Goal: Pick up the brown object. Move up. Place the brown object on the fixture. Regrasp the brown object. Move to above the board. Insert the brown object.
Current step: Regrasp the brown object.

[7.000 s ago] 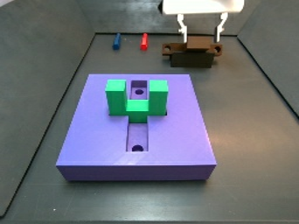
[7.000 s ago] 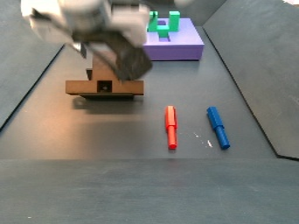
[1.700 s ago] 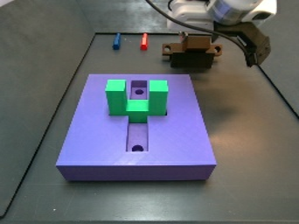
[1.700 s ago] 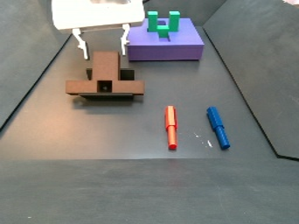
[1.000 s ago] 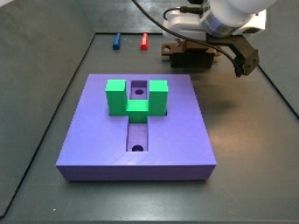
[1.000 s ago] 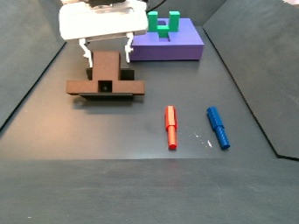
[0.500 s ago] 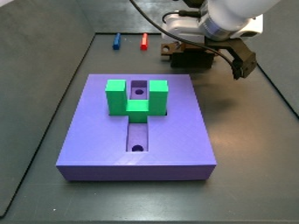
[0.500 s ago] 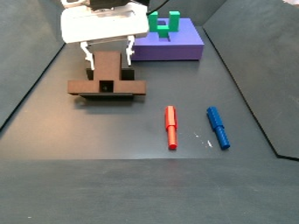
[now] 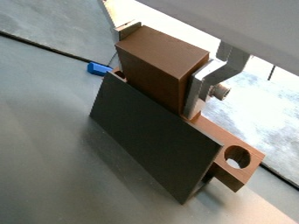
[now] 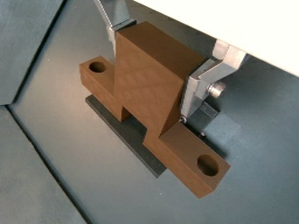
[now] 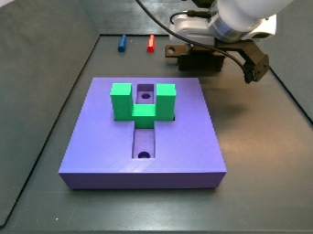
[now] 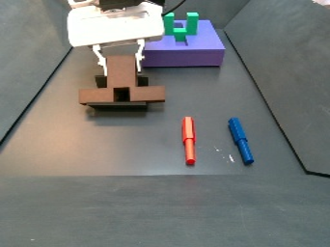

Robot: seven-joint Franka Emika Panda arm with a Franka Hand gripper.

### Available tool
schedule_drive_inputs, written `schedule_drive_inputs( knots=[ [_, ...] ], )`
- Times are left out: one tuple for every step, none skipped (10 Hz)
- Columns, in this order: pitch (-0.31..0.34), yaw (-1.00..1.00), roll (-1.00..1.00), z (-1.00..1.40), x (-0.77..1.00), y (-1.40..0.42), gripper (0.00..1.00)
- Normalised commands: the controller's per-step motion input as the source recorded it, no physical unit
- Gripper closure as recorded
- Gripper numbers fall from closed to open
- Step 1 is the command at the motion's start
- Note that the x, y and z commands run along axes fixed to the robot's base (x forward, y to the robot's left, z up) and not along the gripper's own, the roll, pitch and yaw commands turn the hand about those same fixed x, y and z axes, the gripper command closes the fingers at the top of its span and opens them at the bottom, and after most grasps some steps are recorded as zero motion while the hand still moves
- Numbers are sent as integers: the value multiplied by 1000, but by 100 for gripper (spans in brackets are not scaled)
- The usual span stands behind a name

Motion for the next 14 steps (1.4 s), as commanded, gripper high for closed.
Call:
schedule_drive_inputs(
  knots=[
    [0,0,0,0,0,0,100],
    [0,0,0,0,0,0,100],
    [0,0,0,0,0,0,100],
    [0,0,0,0,0,0,100],
    [0,0,0,0,0,0,100],
    [0,0,0,0,0,0,100],
    [0,0,0,0,0,0,100],
    [0,0,0,0,0,0,100],
    [0,0,0,0,0,0,100],
    [0,0,0,0,0,0,100],
    [0,0,0,0,0,0,100],
    [0,0,0,0,0,0,100],
    [0,0,0,0,0,0,100],
    [0,0,0,0,0,0,100]
  ],
)
